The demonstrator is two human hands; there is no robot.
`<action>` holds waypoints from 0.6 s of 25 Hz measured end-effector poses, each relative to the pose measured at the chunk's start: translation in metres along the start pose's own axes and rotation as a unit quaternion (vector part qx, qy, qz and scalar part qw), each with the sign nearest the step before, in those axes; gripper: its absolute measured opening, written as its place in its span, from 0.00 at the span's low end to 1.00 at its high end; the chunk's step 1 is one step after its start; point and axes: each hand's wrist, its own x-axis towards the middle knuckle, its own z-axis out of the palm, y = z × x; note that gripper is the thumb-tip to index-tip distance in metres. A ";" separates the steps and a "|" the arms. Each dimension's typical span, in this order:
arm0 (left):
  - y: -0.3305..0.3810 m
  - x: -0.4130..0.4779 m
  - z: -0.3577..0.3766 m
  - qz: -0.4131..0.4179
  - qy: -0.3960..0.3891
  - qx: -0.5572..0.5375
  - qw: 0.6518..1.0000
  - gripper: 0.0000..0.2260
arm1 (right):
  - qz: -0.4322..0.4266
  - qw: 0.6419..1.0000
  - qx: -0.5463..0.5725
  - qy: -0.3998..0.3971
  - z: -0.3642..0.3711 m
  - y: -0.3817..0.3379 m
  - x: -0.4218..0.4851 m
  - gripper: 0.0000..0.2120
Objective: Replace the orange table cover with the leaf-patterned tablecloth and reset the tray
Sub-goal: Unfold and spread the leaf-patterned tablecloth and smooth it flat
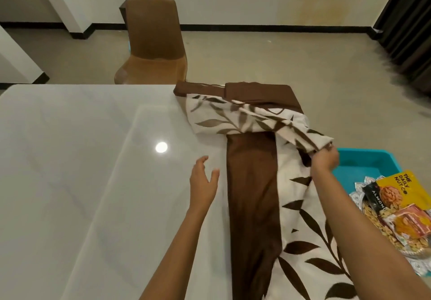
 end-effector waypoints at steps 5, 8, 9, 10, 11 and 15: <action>-0.023 -0.020 0.049 -0.104 -0.038 0.042 0.993 0.16 | -0.242 0.872 -0.413 -0.106 -0.029 0.099 0.014 0.26; -0.007 -0.013 0.068 -0.110 -0.037 0.031 0.993 0.13 | -0.310 0.753 -0.554 -0.173 -0.028 0.138 -0.006 0.35; -0.002 -0.009 0.074 -0.113 -0.040 0.019 0.993 0.13 | -0.315 0.747 -0.565 -0.156 -0.028 0.142 -0.008 0.37; 0.003 -0.005 0.078 -0.122 -0.040 0.006 0.992 0.14 | -0.313 0.746 -0.570 -0.146 -0.028 0.142 -0.010 0.39; 0.007 0.001 0.082 -0.134 -0.035 -0.004 0.990 0.14 | -0.313 0.743 -0.573 -0.145 -0.028 0.141 -0.011 0.40; 0.005 0.018 0.080 -0.199 0.000 -0.077 0.977 0.09 | -0.307 0.796 -0.487 -0.187 -0.031 0.134 -0.006 0.39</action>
